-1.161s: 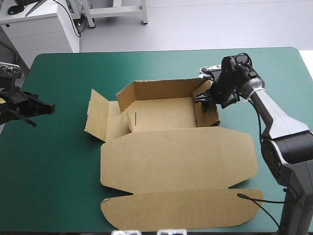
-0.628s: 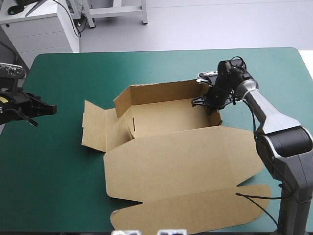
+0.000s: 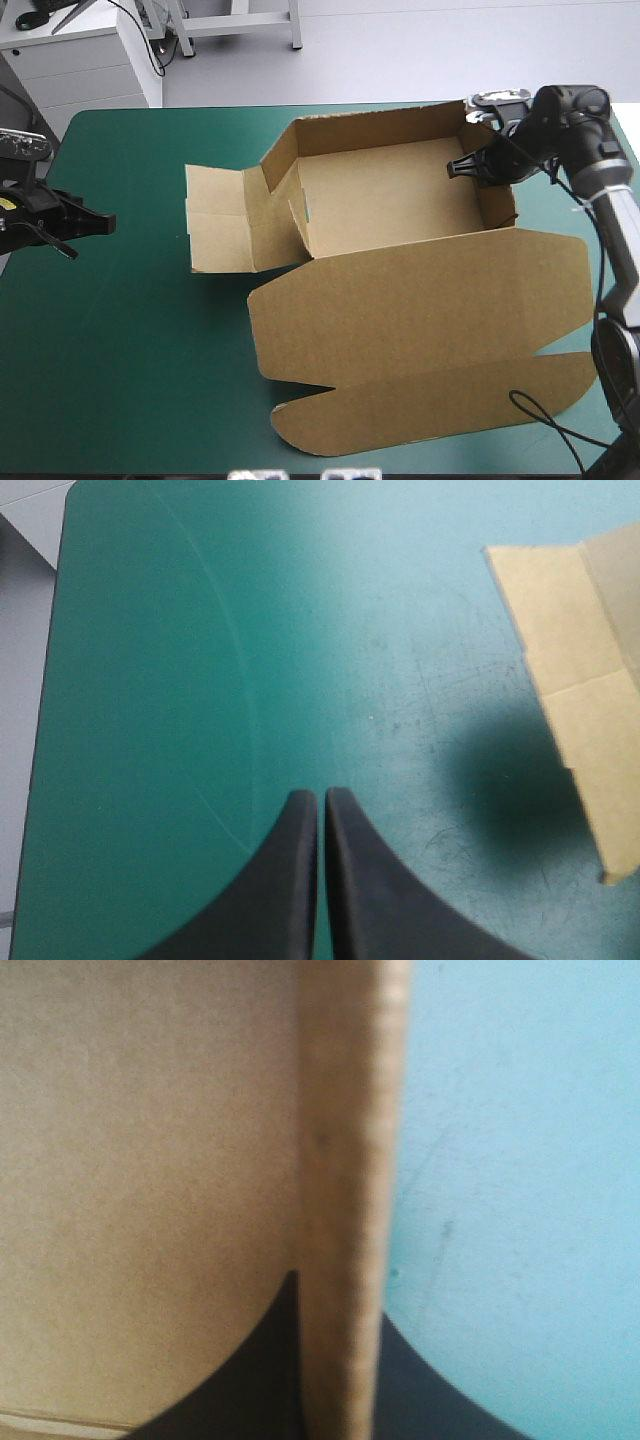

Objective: Fold the box

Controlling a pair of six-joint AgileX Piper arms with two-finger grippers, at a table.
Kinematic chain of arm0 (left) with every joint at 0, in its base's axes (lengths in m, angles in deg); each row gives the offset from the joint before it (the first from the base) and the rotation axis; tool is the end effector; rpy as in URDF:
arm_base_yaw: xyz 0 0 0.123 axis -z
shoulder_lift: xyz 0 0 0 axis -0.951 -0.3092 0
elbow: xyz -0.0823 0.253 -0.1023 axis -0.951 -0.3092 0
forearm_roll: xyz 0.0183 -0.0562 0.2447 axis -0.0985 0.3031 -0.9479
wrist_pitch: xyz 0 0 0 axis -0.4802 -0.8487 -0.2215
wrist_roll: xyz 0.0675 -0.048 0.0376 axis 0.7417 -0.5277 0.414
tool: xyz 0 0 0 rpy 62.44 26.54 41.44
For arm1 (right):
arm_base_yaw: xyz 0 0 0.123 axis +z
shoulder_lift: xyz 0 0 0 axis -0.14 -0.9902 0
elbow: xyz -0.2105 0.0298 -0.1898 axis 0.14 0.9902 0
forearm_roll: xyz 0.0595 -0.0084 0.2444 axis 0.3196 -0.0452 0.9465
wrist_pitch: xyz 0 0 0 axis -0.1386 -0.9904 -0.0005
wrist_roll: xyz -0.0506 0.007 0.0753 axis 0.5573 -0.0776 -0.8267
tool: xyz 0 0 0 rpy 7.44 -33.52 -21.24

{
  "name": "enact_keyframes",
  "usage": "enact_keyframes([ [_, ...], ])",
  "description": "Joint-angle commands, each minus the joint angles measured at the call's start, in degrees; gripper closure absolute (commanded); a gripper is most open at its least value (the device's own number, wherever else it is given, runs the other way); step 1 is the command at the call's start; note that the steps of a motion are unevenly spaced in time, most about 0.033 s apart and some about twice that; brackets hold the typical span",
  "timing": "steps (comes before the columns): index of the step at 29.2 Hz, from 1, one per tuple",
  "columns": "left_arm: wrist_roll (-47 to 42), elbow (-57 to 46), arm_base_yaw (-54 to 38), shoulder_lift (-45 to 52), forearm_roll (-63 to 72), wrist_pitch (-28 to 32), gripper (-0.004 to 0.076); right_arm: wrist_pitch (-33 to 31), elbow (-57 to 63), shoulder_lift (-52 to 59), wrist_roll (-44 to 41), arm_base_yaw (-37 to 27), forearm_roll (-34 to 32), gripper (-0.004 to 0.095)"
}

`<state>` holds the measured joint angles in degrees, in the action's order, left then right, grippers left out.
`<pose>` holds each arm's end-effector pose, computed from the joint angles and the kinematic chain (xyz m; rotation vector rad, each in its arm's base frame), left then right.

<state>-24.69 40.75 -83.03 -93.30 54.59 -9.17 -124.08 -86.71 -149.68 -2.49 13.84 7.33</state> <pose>0.2098 0.0261 0.4372 0.1930 2.2710 0.0690 0.3710 0.0488 0.3714 -0.3151 2.6414 0.1613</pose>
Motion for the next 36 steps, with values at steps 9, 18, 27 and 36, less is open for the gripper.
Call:
enact_keyframes([
  [9,-0.11,1.34,0.04,0.52,0.71,3.63,0.0715,-0.46,-1.64,18.79,4.31,-5.51,5.68,0.0927],
  [18,0.27,-4.14,0.04,-3.23,4.35,9.77,0.0715,-0.46,-1.64,22.78,4.73,-5.51,5.99,0.0927],
  [27,34.01,-19.45,0.04,-4.32,45.81,18.36,0.0715,-0.46,-1.64,22.86,4.86,-5.51,6.61,0.0927],
  [36,47.12,-23.59,0.04,-8.54,67.30,10.14,0.0715,-0.46,-1.53,22.76,5.71,-5.51,10.17,0.0927],
])
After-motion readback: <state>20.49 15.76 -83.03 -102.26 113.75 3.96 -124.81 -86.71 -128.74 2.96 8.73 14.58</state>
